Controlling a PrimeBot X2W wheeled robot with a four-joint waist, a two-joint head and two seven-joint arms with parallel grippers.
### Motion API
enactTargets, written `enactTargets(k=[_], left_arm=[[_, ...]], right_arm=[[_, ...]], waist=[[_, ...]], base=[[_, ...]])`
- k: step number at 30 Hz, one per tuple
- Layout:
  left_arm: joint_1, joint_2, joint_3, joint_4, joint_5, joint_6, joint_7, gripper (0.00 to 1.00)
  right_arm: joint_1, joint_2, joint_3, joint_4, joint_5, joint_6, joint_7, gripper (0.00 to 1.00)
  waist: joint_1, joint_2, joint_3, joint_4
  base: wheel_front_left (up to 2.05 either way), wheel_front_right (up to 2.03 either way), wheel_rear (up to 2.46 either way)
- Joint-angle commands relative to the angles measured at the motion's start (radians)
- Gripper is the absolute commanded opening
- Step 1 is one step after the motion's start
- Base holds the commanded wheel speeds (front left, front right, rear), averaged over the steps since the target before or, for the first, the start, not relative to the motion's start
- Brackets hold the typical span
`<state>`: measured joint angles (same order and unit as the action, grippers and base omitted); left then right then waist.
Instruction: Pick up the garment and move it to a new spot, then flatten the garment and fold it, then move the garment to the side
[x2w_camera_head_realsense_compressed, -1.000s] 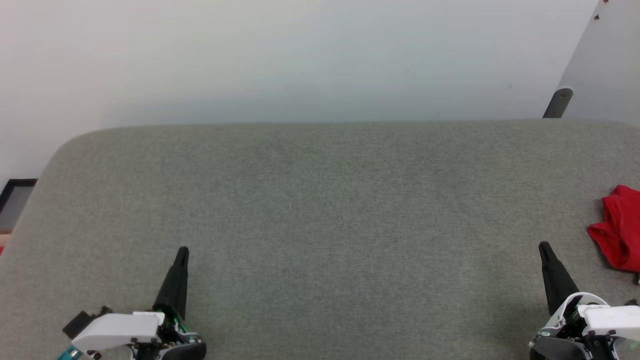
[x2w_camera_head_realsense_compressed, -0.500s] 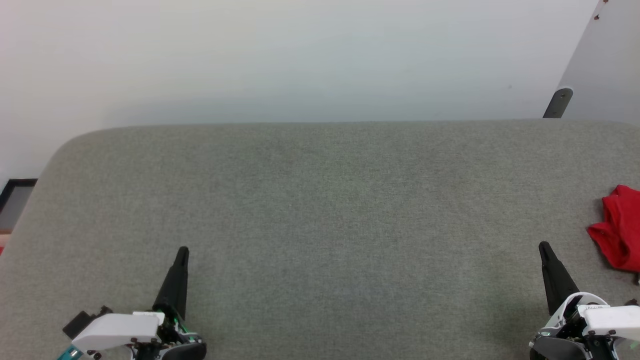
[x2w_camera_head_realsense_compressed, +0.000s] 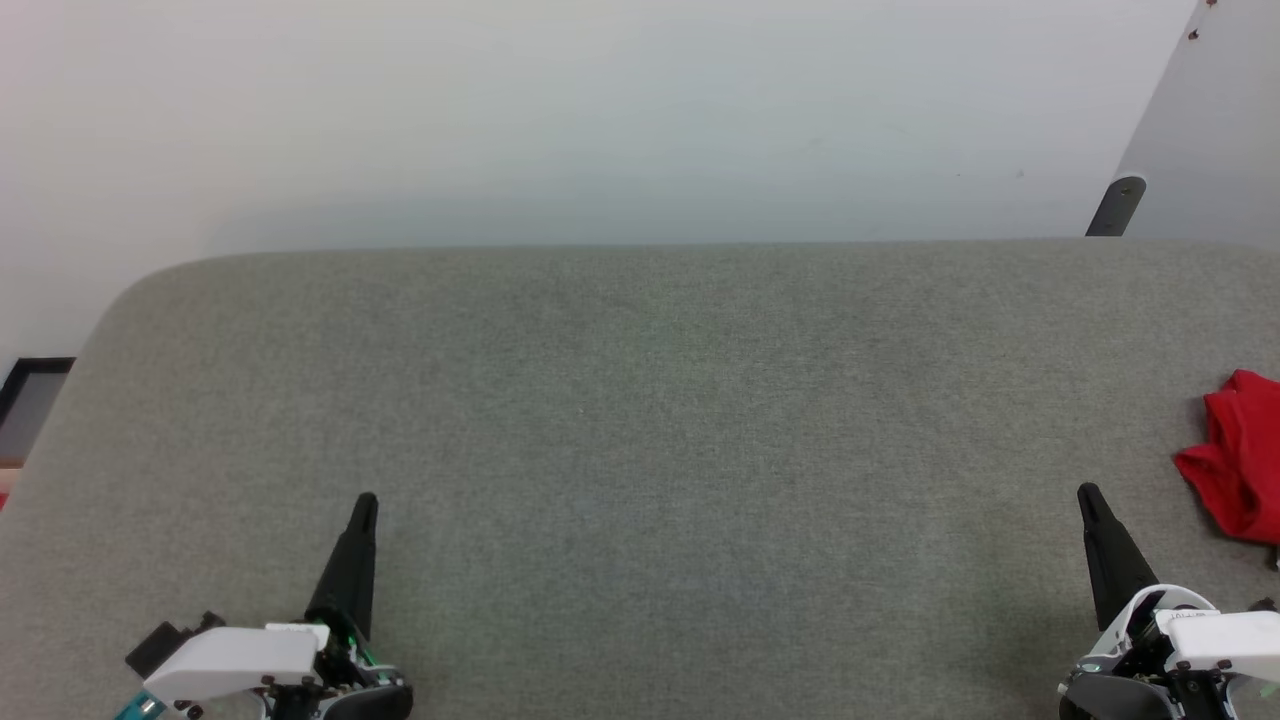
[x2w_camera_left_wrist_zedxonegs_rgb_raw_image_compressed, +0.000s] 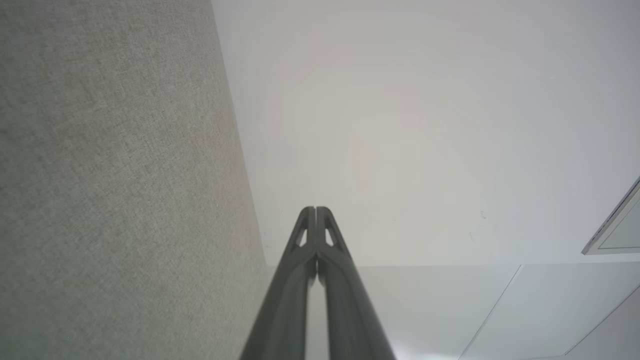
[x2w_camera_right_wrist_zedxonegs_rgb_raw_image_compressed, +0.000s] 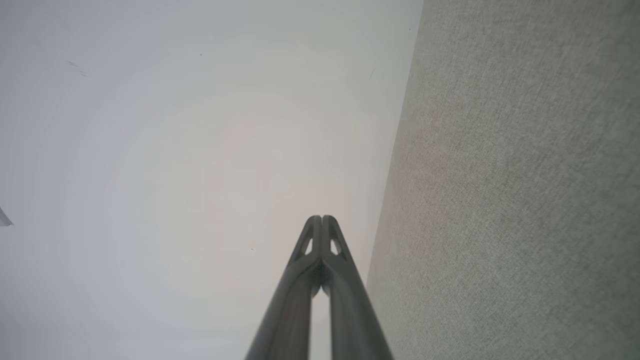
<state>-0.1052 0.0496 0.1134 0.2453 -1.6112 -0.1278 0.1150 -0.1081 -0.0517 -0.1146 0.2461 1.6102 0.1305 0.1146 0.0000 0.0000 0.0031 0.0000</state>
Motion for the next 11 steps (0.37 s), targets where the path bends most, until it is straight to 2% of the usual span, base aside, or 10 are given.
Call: enactTargets(k=[1, 11], left_arm=[[-0.009, 0.0, 0.002, 0.001, -0.003, -0.006, 0.002, 0.0], [-0.009, 0.0, 0.002, 0.001, -0.004, -0.006, 0.002, 0.0]], right_arm=[[-0.003, 0.004, 0.001, 0.0, 0.005, 0.0, 0.0, 0.0], [-0.003, 0.004, 0.001, 0.0, 0.005, 0.0, 0.0, 0.0]], waist=[[0.0, 0.0, 0.0, 0.0], [0.0, 0.0, 0.0, 0.0]], base=[[0.0, 0.0, 0.0], [0.0, 0.0, 0.0]])
